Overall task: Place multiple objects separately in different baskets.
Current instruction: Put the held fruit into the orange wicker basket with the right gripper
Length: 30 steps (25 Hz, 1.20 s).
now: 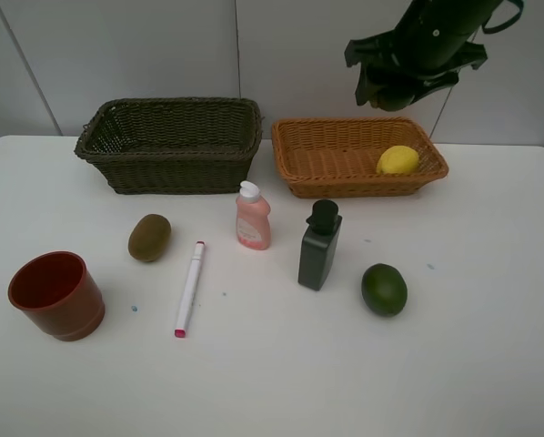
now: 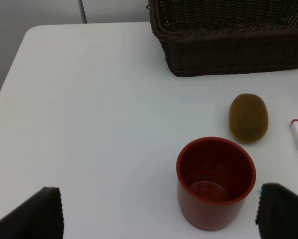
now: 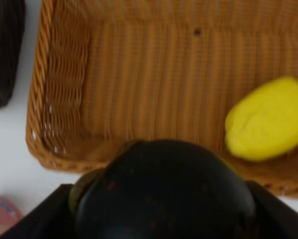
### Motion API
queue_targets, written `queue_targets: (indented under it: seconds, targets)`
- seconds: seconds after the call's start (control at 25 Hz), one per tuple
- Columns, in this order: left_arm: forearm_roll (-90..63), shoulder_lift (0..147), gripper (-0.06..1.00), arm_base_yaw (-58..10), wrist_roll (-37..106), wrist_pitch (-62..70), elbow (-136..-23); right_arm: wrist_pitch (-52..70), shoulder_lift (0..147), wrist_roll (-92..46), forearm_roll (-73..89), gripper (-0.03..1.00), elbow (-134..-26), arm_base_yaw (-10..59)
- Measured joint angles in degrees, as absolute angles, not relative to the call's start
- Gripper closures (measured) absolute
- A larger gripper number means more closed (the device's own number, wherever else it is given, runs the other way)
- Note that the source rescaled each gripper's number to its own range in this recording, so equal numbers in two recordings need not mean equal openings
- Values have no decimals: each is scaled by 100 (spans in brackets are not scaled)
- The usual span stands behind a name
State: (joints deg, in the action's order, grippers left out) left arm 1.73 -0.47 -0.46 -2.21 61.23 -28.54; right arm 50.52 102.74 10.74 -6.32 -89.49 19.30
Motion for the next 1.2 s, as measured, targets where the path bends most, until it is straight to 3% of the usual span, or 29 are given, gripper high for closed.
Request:
queue_targets:
  seconds: [0.48, 0.8, 1.2]
  targets:
    - [173, -47, -6, -46, -221, 6123, -2854, 6117, 12538, 1074, -1088, 47, -11529, 1930]
    - [173, -47, -6, -46, -221, 6123, -2854, 6111, 13491, 1074, -853, 47, -11645, 1930]
    - [173, -47, -6, -46, -221, 6123, -2854, 6206, 13635, 1074, -784, 47, -11683, 1930]
